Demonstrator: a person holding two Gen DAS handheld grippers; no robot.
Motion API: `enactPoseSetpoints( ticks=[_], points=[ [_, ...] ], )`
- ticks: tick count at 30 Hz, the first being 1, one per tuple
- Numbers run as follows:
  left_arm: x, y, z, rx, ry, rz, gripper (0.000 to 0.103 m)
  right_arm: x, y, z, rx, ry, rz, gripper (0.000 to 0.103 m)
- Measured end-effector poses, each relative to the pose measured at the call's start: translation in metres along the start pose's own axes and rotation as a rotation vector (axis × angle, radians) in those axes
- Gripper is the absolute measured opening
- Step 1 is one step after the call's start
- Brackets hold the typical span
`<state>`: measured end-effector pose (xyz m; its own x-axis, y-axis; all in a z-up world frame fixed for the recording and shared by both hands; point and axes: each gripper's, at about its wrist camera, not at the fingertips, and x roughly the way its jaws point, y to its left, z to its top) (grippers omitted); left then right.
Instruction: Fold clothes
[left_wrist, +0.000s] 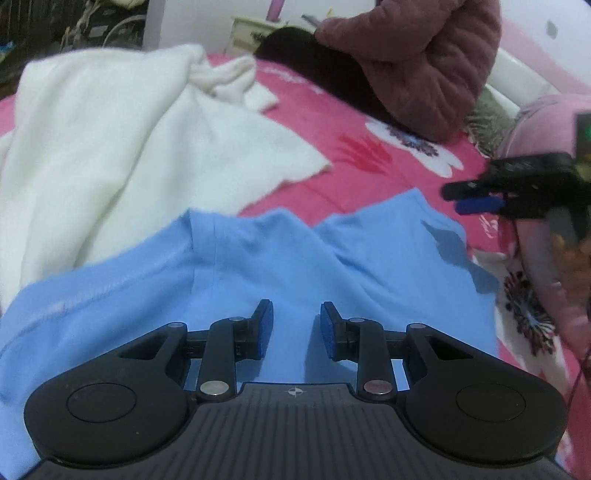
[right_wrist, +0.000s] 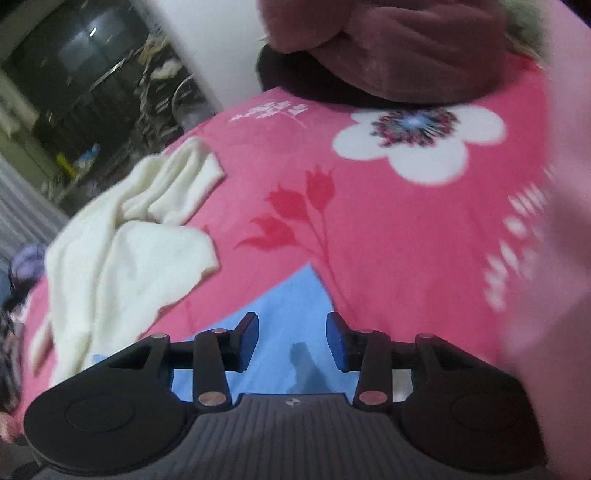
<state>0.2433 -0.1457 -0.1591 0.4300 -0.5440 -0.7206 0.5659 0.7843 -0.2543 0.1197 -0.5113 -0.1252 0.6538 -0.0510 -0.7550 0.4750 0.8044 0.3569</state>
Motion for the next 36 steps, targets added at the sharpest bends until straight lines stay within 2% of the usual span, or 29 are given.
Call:
enactPoseSetpoints(
  ticks=[5, 6, 7, 9, 10, 11, 12, 17, 21, 23, 25, 27, 30, 34, 36],
  points=[
    [0.003, 0.002, -0.007, 0.062, -0.051, -0.014, 0.028, 0.028, 0.011, 0.014, -0.118, 0.07, -0.006, 0.043],
    [0.004, 0.002, -0.008, 0.07, -0.058, -0.016, 0.028, 0.033, 0.012, 0.014, -0.137, 0.09, -0.015, 0.039],
    [0.005, 0.002, -0.009, 0.077, -0.066, -0.016, 0.028, 0.036, 0.014, 0.013, -0.156, 0.111, -0.02, 0.034],
    [0.003, 0.001, -0.011, 0.09, -0.085, -0.008, 0.028, 0.04, 0.017, 0.009, -0.195, 0.151, -0.027, 0.013],
    [0.001, 0.0, -0.011, 0.102, -0.099, -0.007, 0.028, 0.041, 0.019, 0.007, -0.221, 0.16, -0.036, 0.01],
    [0.0, -0.002, -0.011, 0.114, -0.113, -0.007, 0.028, 0.04, 0.022, 0.004, -0.249, 0.163, -0.047, 0.001],
    [0.0, -0.003, -0.01, 0.131, -0.126, -0.005, 0.028, 0.039, 0.025, 0.002, -0.278, 0.166, -0.059, 0.0],
    [0.013, -0.005, -0.009, 0.176, -0.106, 0.046, 0.028, 0.026, 0.024, 0.0, -0.297, 0.068, -0.145, 0.0],
    [0.012, -0.004, -0.01, 0.169, -0.11, 0.059, 0.028, 0.022, 0.002, 0.007, -0.217, 0.009, -0.221, 0.0],
    [0.012, -0.003, -0.011, 0.168, -0.11, 0.06, 0.028, 0.019, -0.006, 0.01, -0.181, 0.013, -0.167, 0.0],
    [0.012, -0.002, -0.011, 0.164, -0.113, 0.057, 0.028, 0.016, -0.009, 0.013, -0.141, 0.025, -0.049, 0.002],
    [0.013, -0.001, -0.011, 0.154, -0.115, 0.054, 0.028, 0.018, -0.008, 0.017, -0.107, 0.041, 0.015, 0.009],
    [0.013, 0.0, -0.012, 0.139, -0.117, 0.048, 0.029, 0.031, -0.006, 0.024, -0.107, 0.062, 0.008, 0.026],
    [0.013, 0.002, -0.012, 0.13, -0.121, 0.041, 0.029, 0.05, -0.009, 0.03, -0.075, 0.104, 0.022, 0.031],
    [0.013, 0.002, -0.013, 0.126, -0.123, 0.038, 0.029, 0.059, -0.01, 0.03, -0.071, 0.127, 0.023, 0.039]
  ],
)
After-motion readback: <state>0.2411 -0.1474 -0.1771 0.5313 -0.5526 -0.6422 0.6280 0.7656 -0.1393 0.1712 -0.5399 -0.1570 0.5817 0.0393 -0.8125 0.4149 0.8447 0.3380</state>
